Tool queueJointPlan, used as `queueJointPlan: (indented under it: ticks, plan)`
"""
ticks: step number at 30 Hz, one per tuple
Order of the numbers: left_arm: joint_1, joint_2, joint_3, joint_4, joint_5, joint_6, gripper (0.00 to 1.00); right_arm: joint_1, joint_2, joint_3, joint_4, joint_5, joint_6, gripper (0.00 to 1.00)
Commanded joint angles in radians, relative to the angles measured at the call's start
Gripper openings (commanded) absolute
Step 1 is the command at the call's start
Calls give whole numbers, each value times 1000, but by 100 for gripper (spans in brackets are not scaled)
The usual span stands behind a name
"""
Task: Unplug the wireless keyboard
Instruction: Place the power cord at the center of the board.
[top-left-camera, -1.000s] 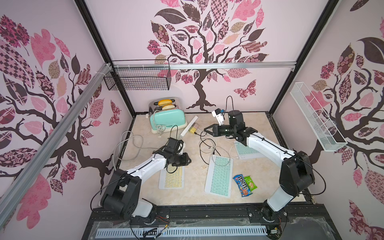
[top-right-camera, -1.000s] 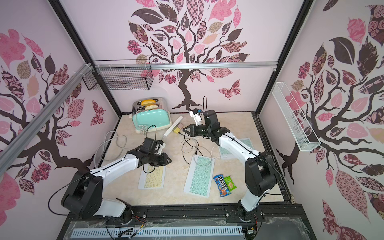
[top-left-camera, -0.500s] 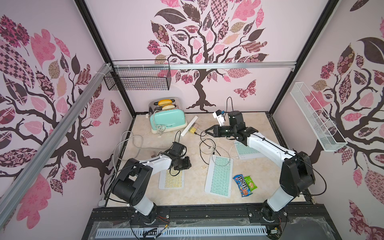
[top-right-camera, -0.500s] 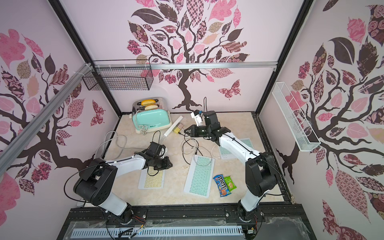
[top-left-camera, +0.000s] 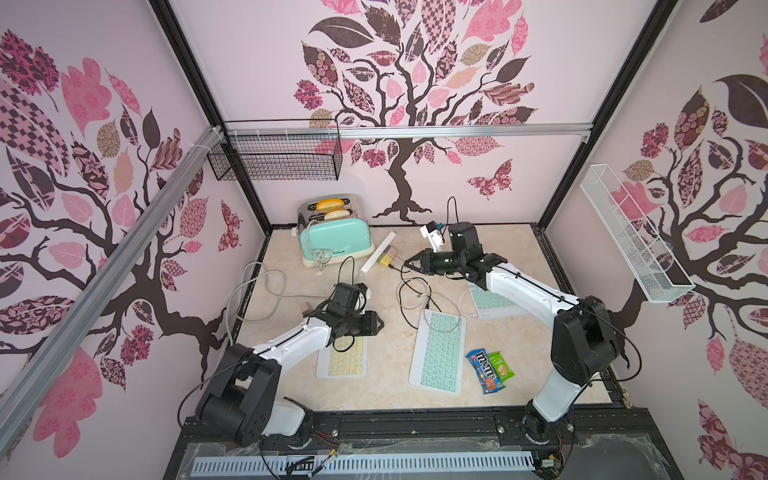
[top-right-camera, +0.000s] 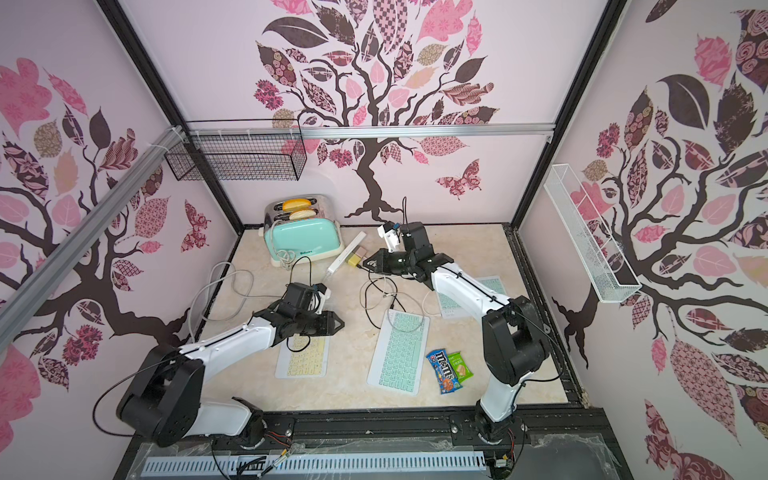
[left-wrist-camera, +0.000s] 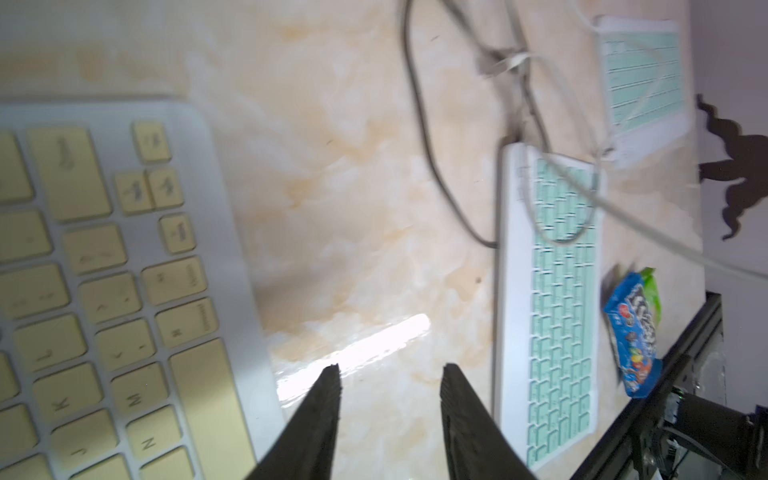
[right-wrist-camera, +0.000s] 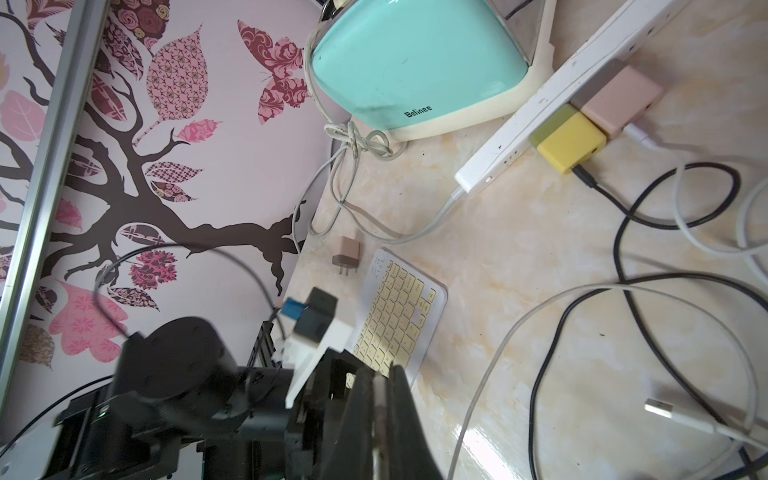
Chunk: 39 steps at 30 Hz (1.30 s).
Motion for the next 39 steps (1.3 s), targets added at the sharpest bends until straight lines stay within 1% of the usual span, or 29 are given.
queueJointPlan:
  ticks: [1, 3, 5, 7, 10, 13, 18, 21, 22, 24, 26, 27, 28, 29, 30, 31, 34, 35, 37, 39]
  plan:
    - [-47, -104, 61, 74, 59, 181, 52, 4, -14, 52, -8, 8, 47, 0]
    - [-63, -137, 86, 97, 66, 249, 57, 4, -13, 48, 2, -7, 72, 0]
    - [-75, -137, 113, 111, 86, 311, 60, 4, -13, 41, 15, -22, 98, 0]
    - [-92, -115, 148, 109, 109, 366, 62, 4, -13, 41, 24, -35, 121, 0]
    - [-134, -64, 200, 97, 105, 444, 63, 4, -17, 44, 31, -52, 144, 0]
    - [-160, 5, 238, 103, 118, 470, 64, 4, -22, 45, 32, -56, 155, 0]
    - [-204, 96, 286, 108, 97, 487, 66, 4, -24, 45, 32, -63, 166, 0]
    - [-209, 120, 284, 126, 78, 479, 63, 4, -25, 45, 28, -65, 168, 0]
    - [-208, 127, 283, 126, 79, 477, 57, 4, -25, 43, 26, -64, 167, 0]
    - [-209, 134, 293, 111, 57, 468, 37, 4, -25, 45, 22, -65, 163, 0]
    - [-208, 124, 293, 93, 26, 467, 12, 4, -24, 42, 13, -62, 152, 0]
    - [-209, 114, 291, 89, 6, 463, 4, 4, -25, 45, 7, -59, 147, 0]
    - [-208, 101, 286, 82, -16, 458, 0, 4, -26, 45, 1, -56, 140, 0]
    - [-207, 83, 284, 68, -34, 458, 0, 4, -27, 43, -5, -51, 131, 0]
    - [-208, 68, 282, 55, -52, 453, 0, 4, -28, 42, -14, -45, 123, 4]
    - [-209, 45, 280, 36, -77, 447, 0, 4, -30, 39, -24, -39, 112, 11]
    - [-204, -35, 292, -45, -125, 425, 0, -7, -45, 30, -54, -22, 68, 50]
    - [-199, -66, 299, -76, -137, 416, 0, -19, -57, 17, -58, -7, 58, 57]
    - [-179, -119, 334, -153, -154, 395, 0, -50, -85, -23, -40, 12, 60, 65]
    - [-148, -157, 404, -254, -167, 365, 0, -99, -119, -82, 3, 13, 82, 69]
